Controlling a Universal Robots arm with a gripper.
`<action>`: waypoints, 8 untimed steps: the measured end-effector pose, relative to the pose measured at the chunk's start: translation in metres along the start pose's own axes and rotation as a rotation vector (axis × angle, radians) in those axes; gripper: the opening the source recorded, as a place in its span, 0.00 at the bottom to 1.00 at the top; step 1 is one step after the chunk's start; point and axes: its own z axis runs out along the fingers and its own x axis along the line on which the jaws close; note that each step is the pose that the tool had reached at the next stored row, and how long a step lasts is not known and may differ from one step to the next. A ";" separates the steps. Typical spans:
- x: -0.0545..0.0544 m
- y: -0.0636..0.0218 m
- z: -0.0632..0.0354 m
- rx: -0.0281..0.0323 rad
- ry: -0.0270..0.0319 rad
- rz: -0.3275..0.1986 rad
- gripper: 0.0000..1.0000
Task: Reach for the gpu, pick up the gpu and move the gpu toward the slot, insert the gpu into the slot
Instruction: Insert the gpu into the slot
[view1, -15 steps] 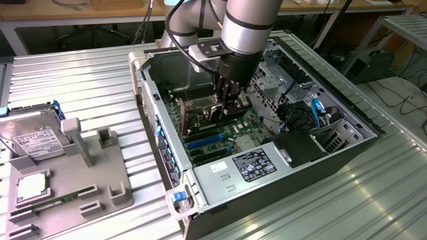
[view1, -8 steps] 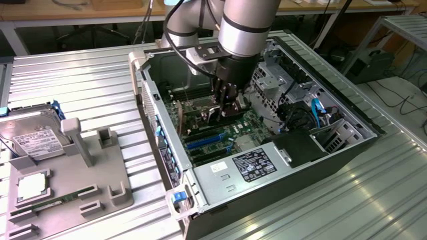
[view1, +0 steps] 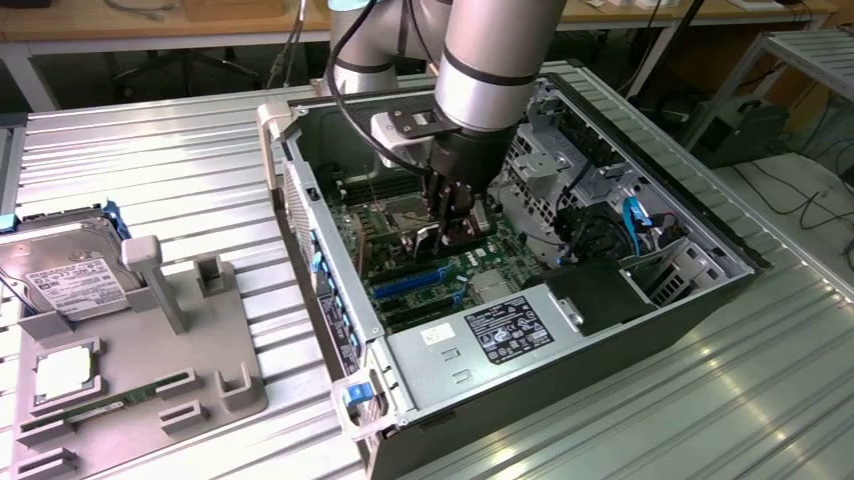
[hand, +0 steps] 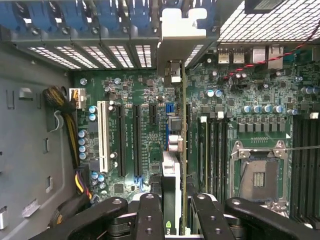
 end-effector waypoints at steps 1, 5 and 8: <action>0.000 0.0004 0.0030 0.0000 0.0001 0.000 0.27; -0.001 0.0018 0.0118 0.0000 0.0000 0.000 0.27; 0.000 0.0064 0.0155 0.0000 0.0000 0.000 0.27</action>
